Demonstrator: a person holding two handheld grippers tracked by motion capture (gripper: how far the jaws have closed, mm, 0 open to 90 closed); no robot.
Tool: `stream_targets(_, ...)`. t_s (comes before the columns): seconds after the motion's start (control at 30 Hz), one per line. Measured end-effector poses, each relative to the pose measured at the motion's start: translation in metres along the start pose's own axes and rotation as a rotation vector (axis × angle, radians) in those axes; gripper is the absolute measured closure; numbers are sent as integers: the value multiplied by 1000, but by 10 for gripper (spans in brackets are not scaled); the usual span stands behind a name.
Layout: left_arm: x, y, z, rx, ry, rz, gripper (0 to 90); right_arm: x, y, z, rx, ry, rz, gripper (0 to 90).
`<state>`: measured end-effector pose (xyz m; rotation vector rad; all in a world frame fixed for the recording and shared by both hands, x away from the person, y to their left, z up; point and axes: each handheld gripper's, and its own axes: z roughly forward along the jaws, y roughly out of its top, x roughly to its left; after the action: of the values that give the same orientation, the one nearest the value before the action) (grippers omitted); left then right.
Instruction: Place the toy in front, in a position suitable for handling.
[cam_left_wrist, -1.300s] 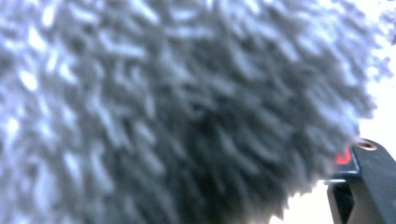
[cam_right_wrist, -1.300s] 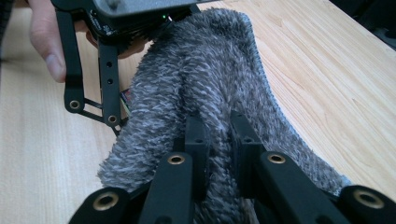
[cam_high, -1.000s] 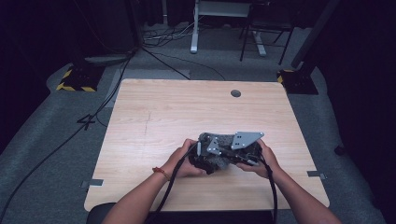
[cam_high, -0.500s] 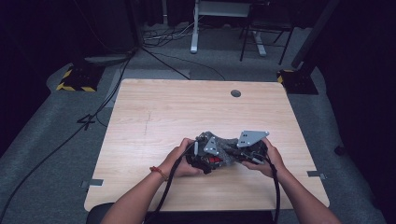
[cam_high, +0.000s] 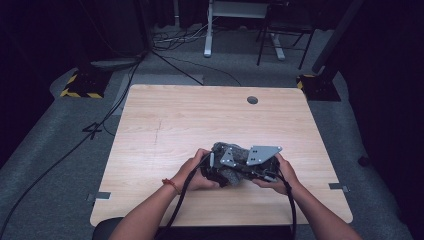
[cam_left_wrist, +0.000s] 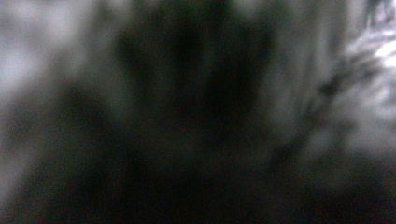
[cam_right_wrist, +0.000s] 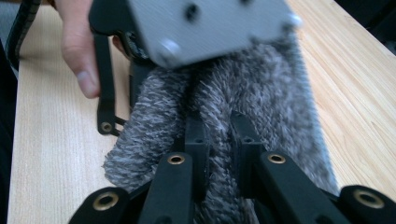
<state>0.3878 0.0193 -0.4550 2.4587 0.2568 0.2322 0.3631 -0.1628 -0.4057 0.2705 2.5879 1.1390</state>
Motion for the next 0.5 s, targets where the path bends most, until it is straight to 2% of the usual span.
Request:
stream_targets(0.13, 1, 0, -1, -4, 7, -6, 339, 1, 2, 3, 4, -14, -12, 807)
stream_targets(0.2, 1, -1, -2, 4, 4, -13, 339, -4, 0, 3, 22, -52, -11, 806)
stream_targets(0.27, 2, -1, -2, 5, 2, 0, 339, -12, -5, 3, 28, -73, 19, 807)
stream_targets(0.3, 2, -1, -2, 5, 2, 0, 340, -12, -5, 3, 28, -73, 19, 807)
stream_targets(0.33, 1, -1, -5, 0, 4, 5, 339, -21, -13, 1, 34, -97, 50, 807)
stream_targets(0.37, 2, -1, -7, -8, 4, 6, 339, -24, -17, 0, 41, -104, 57, 807)
stream_targets(0.47, 1, -1, -11, -21, 13, 2, 339, -31, -29, -2, 36, -92, 105, 808)
stream_targets(0.5, 2, -1, -17, -35, 22, 2, 339, -31, -32, -3, 49, -96, 104, 808)
